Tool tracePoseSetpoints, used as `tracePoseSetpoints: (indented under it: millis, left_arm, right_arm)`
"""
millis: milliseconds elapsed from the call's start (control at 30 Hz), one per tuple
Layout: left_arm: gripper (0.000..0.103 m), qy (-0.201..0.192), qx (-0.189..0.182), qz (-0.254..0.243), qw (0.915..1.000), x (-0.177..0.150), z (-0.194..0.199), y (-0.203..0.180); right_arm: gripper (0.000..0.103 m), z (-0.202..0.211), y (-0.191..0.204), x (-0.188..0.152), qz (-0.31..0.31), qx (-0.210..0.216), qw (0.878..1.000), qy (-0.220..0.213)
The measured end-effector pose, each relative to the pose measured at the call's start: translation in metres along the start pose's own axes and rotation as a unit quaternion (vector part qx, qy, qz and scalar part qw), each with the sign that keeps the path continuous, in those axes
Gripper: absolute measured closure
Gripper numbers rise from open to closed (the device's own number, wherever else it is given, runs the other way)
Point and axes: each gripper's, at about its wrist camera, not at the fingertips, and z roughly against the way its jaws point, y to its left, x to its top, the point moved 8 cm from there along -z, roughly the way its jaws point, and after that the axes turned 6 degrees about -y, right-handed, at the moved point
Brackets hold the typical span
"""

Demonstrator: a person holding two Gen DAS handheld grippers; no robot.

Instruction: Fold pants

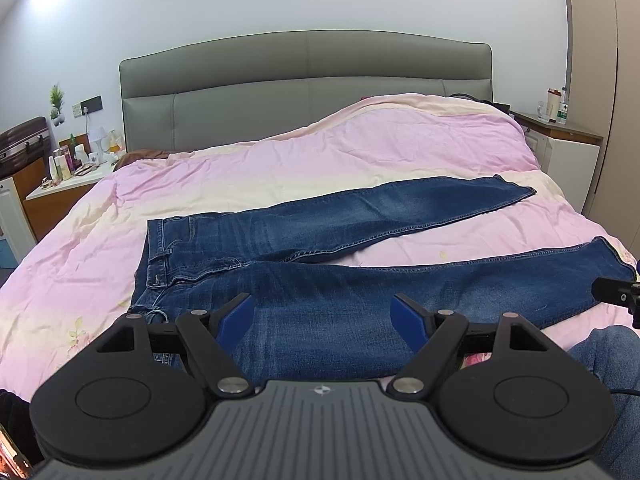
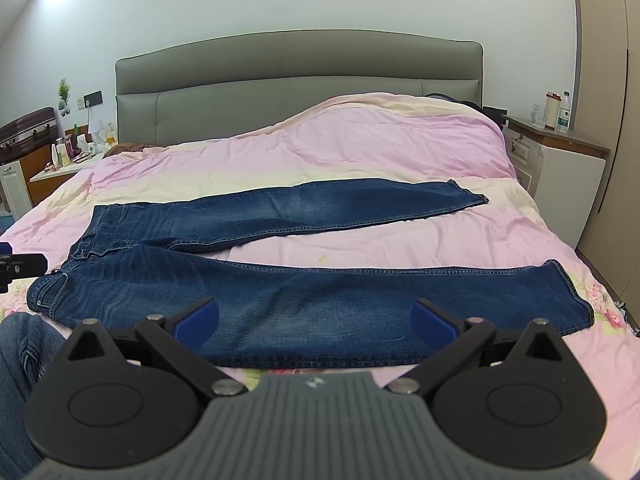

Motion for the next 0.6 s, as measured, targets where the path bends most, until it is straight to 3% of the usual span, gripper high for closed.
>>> tracePoseSetpoints:
  millis: [600]
  left_arm:
    - [0.012, 0.0, 0.0, 0.001, 1.0, 0.0011, 0.0009, -0.0007]
  right_arm:
    - [0.005, 0.0028, -0.0012, 0.0003, -0.001, -0.001, 1.0, -0.001]
